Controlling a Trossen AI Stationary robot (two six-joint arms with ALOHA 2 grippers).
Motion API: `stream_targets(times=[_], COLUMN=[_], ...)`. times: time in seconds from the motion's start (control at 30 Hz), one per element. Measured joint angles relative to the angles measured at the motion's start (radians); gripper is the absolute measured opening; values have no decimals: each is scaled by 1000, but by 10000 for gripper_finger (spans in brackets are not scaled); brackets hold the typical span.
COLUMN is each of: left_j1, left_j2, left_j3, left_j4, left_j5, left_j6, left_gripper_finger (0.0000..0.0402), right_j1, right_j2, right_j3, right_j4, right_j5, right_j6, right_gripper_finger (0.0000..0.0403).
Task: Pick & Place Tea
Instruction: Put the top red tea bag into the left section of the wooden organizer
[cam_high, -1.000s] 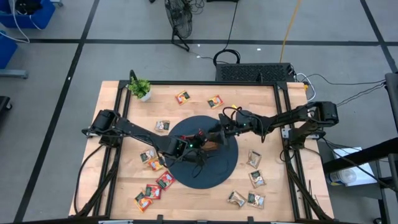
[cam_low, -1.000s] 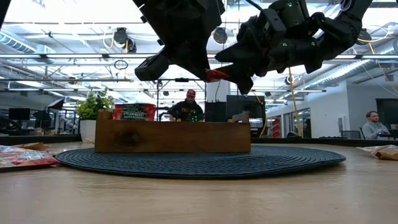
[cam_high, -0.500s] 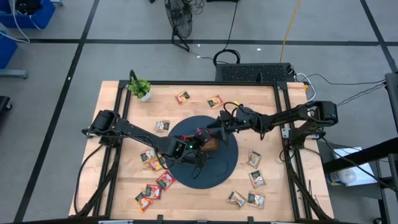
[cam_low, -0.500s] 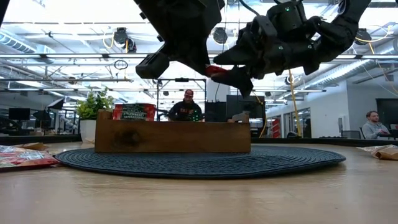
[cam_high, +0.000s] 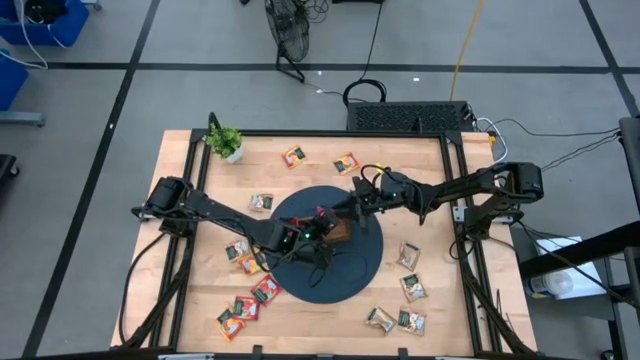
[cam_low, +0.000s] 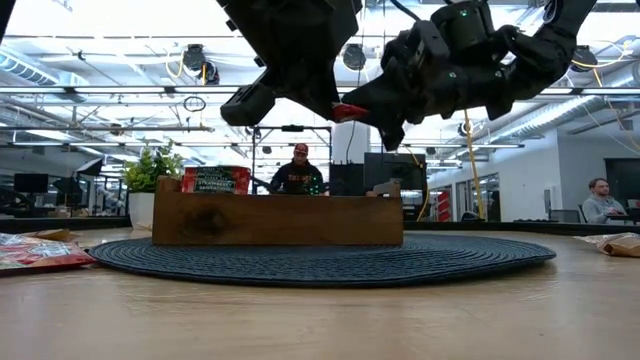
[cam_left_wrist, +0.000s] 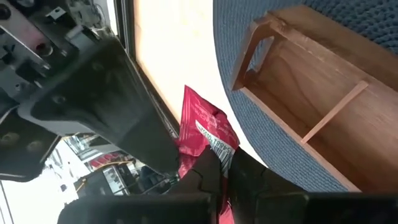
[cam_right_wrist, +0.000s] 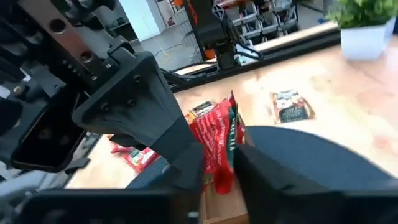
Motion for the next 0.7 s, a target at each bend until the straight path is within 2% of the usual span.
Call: stream_targets(times=[0.07,0.33,0.5,0.7], left_j1=[-1,-1,0,2], left_j2=[0,0,-2,-3], left_j3=[0,0,1,2], left_j4=[3,14,51,73], left_j5=[5,11,-3,-6], left_j6=[-1,-21,-108,-299], left_gripper_finger=[9,19,14,59], right_j1=[4,34,49,74], right_j2=[0,0,-49,-138], right_j3=[0,0,-1,-1], right_j4=[7,43,43,-26], right_j5=[-23,-10,98,259], right_j6=[-48,-114,-198,-323], right_gripper_finger=[14,1,0,0])
